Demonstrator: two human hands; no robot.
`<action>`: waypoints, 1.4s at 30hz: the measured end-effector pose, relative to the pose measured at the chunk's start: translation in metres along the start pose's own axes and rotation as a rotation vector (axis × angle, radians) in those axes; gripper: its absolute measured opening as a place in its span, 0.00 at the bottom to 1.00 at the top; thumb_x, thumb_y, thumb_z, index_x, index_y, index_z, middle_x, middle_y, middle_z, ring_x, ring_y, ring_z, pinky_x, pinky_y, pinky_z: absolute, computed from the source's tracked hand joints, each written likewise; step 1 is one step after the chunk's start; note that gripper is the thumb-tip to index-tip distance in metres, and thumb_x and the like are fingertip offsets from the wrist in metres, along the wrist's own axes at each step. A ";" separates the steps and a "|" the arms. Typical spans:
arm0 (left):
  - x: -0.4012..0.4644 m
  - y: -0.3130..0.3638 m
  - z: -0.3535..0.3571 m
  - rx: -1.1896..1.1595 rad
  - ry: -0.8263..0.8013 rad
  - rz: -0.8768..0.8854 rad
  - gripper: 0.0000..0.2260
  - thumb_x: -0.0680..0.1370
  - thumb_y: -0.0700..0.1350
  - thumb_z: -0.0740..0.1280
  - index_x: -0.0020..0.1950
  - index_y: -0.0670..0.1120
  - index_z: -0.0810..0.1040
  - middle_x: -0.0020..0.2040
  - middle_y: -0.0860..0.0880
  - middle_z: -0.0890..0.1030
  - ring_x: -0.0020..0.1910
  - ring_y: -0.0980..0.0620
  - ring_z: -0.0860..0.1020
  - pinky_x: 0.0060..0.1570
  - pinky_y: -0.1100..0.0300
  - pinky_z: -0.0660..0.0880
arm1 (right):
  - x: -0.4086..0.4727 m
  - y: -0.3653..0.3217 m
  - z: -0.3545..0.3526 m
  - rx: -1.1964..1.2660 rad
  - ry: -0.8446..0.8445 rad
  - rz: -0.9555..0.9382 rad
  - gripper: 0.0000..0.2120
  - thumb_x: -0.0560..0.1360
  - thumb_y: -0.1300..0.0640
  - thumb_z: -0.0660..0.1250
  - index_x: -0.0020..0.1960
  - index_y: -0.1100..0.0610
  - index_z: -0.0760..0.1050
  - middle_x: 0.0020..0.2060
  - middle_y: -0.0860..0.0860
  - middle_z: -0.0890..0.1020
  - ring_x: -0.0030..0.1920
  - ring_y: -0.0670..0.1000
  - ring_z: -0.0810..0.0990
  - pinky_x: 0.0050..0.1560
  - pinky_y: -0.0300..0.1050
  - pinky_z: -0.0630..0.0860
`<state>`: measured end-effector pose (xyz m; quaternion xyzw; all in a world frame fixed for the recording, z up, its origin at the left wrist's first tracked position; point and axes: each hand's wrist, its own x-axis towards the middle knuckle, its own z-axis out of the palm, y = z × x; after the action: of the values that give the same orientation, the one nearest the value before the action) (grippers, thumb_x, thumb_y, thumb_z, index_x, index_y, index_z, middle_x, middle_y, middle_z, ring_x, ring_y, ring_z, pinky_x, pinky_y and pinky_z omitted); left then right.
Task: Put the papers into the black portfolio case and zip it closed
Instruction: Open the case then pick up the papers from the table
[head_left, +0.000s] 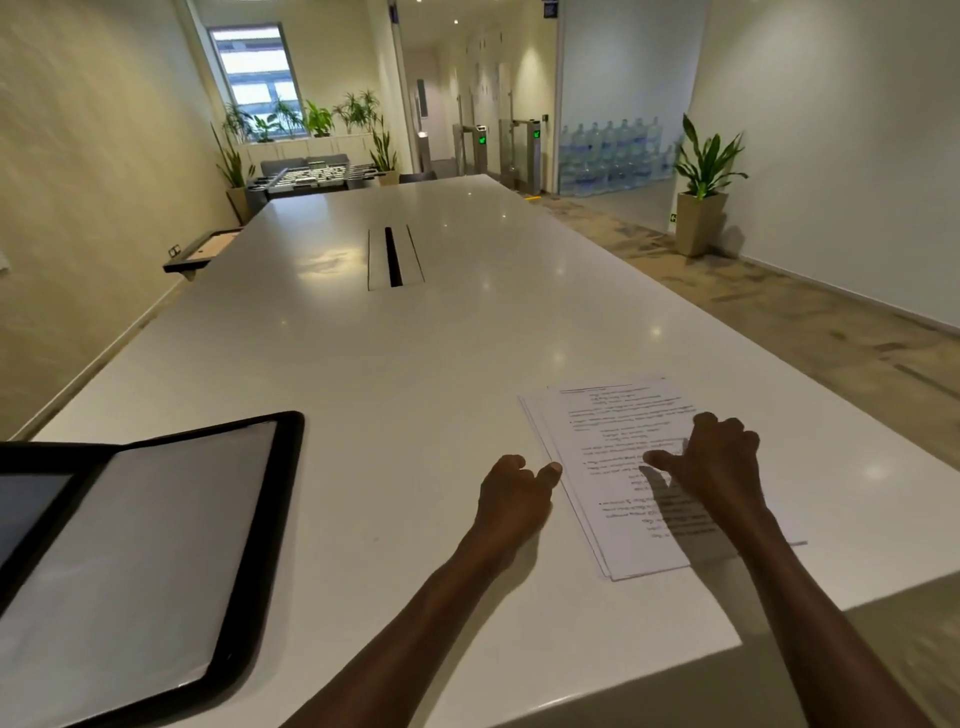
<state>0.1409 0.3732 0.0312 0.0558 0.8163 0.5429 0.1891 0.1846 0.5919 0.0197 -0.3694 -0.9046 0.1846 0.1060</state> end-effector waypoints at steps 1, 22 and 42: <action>0.002 0.002 0.004 -0.005 -0.003 -0.010 0.27 0.78 0.54 0.65 0.73 0.43 0.65 0.65 0.49 0.76 0.47 0.60 0.74 0.52 0.63 0.66 | 0.006 0.003 -0.001 -0.035 -0.010 0.037 0.41 0.66 0.37 0.74 0.64 0.67 0.68 0.60 0.67 0.73 0.62 0.66 0.69 0.58 0.55 0.70; 0.019 0.010 0.022 0.050 0.004 0.008 0.17 0.75 0.47 0.66 0.33 0.47 0.61 0.32 0.50 0.66 0.35 0.48 0.69 0.41 0.54 0.72 | 0.038 -0.011 -0.005 -0.179 -0.247 0.134 0.39 0.55 0.27 0.74 0.49 0.59 0.73 0.54 0.60 0.76 0.58 0.60 0.71 0.51 0.49 0.70; 0.034 -0.004 0.019 0.161 0.094 0.026 0.15 0.77 0.50 0.65 0.47 0.38 0.73 0.46 0.38 0.76 0.45 0.44 0.77 0.34 0.61 0.65 | 0.028 -0.028 -0.003 -0.100 -0.228 0.166 0.32 0.54 0.36 0.81 0.38 0.58 0.70 0.46 0.54 0.81 0.52 0.57 0.79 0.44 0.44 0.70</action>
<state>0.1170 0.3987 0.0128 0.0558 0.8644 0.4801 0.1383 0.1482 0.5940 0.0350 -0.4244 -0.8852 0.1881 -0.0316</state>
